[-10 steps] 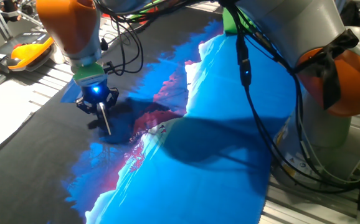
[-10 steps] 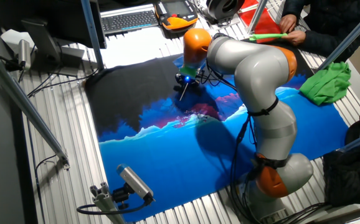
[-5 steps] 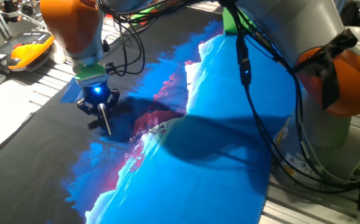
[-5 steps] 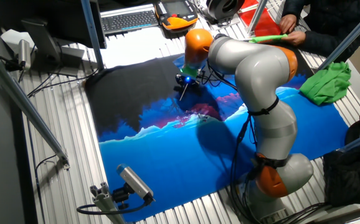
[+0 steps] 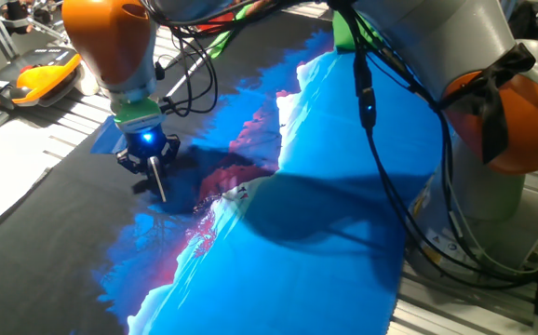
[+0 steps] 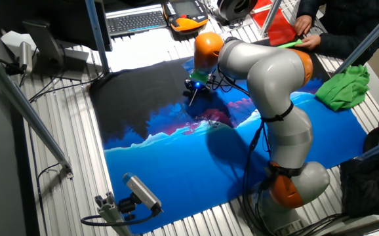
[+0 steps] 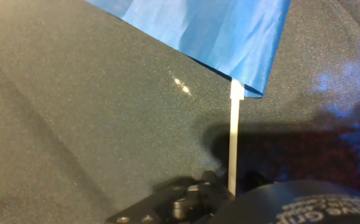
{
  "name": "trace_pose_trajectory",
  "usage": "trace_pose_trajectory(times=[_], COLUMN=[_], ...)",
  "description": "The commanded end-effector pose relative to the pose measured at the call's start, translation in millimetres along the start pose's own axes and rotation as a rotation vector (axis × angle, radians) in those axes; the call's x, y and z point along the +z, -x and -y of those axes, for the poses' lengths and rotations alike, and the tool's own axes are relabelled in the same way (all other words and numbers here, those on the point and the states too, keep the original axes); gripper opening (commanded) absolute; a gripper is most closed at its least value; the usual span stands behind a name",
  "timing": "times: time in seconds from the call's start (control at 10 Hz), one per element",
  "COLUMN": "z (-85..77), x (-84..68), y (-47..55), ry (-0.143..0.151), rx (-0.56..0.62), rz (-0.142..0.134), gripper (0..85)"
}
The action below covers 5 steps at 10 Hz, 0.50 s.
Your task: Wave the flag
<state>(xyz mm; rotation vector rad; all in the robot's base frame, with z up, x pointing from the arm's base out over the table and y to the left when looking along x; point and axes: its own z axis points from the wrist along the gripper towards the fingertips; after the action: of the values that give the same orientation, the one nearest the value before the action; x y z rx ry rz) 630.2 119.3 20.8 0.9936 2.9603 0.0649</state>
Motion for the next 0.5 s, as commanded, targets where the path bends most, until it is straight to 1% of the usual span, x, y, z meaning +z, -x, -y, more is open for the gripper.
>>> trace_pose_trajectory(times=[0.0, 0.1, 0.3, 0.4], z=[-0.5, -0.5, -0.6, -0.8], x=[0.1, 0.1, -1.3, -6.6], y=[-0.5, -0.5, -0.7, 0.1], ry=[0.000, 0.000, 0.001, 0.000], rx=[-0.007, -0.010, -0.018, -0.029], rz=[0.002, 0.004, 0.004, -0.002], gripper=[17.0, 0.0, 0.0, 0.0])
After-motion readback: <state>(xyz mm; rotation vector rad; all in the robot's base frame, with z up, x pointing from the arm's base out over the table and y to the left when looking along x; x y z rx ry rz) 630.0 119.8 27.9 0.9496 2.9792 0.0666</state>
